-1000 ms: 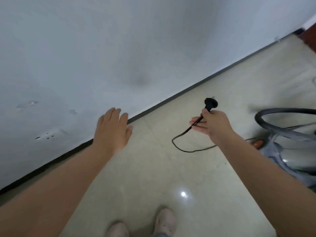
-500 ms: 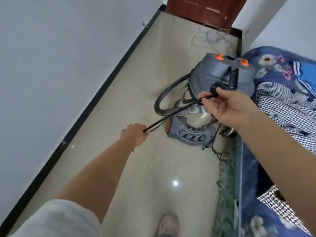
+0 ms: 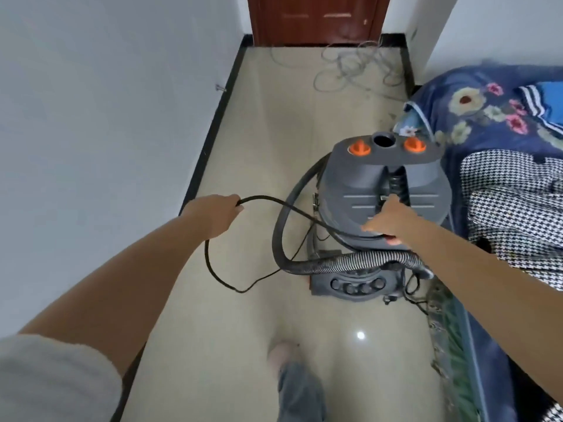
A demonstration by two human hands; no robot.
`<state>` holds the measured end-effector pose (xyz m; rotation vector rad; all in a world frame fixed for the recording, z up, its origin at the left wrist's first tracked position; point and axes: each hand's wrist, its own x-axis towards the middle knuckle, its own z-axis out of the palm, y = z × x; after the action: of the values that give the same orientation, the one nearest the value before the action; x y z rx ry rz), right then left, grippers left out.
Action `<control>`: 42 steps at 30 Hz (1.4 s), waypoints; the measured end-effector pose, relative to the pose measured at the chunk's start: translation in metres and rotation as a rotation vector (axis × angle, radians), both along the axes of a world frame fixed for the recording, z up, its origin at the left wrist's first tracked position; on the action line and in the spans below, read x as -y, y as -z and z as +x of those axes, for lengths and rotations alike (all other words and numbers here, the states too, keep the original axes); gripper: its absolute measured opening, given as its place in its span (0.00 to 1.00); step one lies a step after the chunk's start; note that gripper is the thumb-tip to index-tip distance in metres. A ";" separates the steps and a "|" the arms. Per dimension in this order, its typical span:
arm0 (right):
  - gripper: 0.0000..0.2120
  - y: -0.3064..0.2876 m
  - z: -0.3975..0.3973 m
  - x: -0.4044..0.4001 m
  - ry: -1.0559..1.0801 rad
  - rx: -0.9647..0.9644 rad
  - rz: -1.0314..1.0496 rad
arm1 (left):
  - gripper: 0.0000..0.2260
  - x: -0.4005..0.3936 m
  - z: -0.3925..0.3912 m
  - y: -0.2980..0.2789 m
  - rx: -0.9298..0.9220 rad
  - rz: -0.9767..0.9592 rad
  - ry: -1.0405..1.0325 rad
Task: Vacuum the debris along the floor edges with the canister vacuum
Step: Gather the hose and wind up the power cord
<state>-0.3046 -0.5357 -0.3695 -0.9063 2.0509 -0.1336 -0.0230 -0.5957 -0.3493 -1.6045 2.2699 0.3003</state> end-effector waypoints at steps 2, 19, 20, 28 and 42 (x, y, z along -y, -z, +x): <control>0.14 -0.007 0.007 0.037 -0.160 -0.064 -0.010 | 0.16 0.042 -0.004 -0.022 -0.009 -0.057 0.037; 0.05 -0.048 -0.056 0.233 -0.230 0.859 -0.313 | 0.10 0.259 -0.160 -0.078 -0.553 -0.177 0.081; 0.07 -0.051 -0.065 0.239 -0.221 0.812 -0.363 | 0.09 0.268 -0.173 -0.073 -0.561 -0.195 0.108; 0.17 -0.069 -0.157 0.277 0.233 0.734 -0.609 | 0.14 0.324 -0.151 0.035 -0.337 0.189 -0.440; 0.17 -0.025 -0.143 0.404 -0.051 0.141 -0.083 | 0.09 0.553 -0.222 0.024 -0.656 -0.246 -0.026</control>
<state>-0.4475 -0.9394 -0.3448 -0.9719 1.9021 -0.2490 -0.2452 -1.1490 -0.3733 -1.8592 2.8585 0.6586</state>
